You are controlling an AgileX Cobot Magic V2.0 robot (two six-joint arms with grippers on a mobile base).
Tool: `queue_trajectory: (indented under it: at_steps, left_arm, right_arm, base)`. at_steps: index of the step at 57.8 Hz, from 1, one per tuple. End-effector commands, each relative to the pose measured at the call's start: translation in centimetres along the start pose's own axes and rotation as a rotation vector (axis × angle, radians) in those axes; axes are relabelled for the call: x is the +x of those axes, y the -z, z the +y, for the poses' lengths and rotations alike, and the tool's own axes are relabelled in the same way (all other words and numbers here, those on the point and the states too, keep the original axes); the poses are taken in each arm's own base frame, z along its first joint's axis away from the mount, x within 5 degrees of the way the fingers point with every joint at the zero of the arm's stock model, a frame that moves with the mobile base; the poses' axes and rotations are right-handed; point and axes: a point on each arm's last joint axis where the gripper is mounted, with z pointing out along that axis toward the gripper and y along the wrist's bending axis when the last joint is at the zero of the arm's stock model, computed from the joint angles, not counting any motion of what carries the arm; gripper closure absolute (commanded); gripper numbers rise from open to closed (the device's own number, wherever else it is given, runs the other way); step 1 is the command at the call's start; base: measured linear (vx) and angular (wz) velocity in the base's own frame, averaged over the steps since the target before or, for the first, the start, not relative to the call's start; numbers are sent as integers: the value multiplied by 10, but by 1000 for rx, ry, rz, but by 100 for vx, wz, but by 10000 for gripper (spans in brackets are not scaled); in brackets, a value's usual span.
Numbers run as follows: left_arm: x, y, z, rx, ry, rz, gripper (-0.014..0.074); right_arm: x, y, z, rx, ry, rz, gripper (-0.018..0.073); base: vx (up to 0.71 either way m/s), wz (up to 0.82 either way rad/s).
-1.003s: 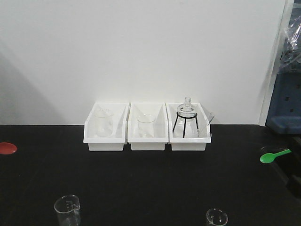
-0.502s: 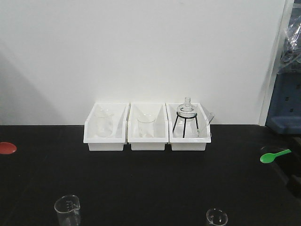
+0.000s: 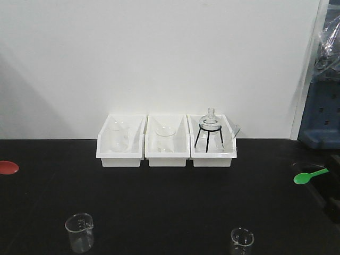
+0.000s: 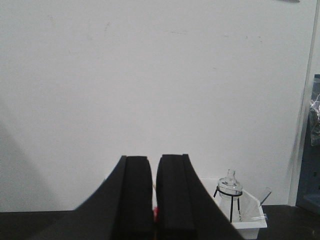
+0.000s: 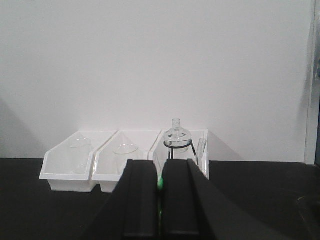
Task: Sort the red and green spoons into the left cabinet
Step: 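Hold both spoons and back the base away from the bench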
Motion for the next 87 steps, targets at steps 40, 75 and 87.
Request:
queue_trajectory:
  at_steps: [40, 75, 87]
  left_arm:
    - [-18, -1, -5, 35, 9, -101, 604]
    - [-18, -1, -5, 35, 9, -101, 604]
    - [-18, -1, -5, 35, 9, -101, 604]
  right_arm:
    - [-19, 1, 5, -44, -2, -105, 561]
    - [-19, 1, 5, -44, -2, -105, 561]
    - [-19, 1, 5, -44, -2, -105, 561]
  base:
    - [-20, 3]
    - [-33, 3]
    - [-31, 11]
